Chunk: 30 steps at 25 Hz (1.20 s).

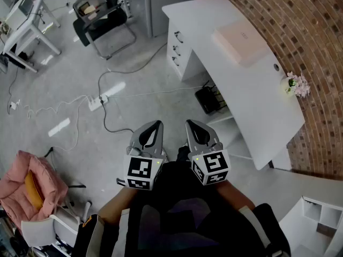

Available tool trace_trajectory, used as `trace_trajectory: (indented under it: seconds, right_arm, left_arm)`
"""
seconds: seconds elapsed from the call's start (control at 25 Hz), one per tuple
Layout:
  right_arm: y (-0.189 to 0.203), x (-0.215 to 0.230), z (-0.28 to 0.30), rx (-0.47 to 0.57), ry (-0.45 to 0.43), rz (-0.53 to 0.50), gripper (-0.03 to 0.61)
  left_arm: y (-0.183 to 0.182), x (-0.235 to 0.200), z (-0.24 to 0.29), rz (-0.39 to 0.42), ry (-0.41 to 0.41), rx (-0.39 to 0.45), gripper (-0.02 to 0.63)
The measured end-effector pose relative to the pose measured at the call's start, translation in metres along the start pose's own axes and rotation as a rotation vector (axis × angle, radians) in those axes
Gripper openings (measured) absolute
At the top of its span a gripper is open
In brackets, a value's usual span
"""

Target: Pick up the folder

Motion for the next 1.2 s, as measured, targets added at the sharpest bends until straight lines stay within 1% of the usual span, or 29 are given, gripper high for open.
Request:
trace_trajectory:
  seconds: [0.48,0.84,1.2]
  right_arm:
    - [-0.003,-0.012,-0.007,0.014,0.009,-0.010,0.000]
    - [-0.005,-0.015,-0.011,0.036,-0.006,0.041,0.002]
    - [-0.006,-0.008,-0.003,0.034,-0.029,0.052,0.002]
  left_arm:
    - [-0.002,-0.001,-0.013,0.010,0.009,0.015,-0.003]
    - [0.000,0.000,-0.017,0.006,0.013,0.017,-0.003]
    - [-0.001,-0.002,-0.013,-0.002,-0.019,0.014,-0.003]
Point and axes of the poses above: the fingertips, and each gripper's own axes: z forward along the fingers, x to its right, y out of its underside, the point moved 3 cm from there along -z, backward along the fingers, and after that the axes turned 6 degrees about y, right-handed, at the moved point
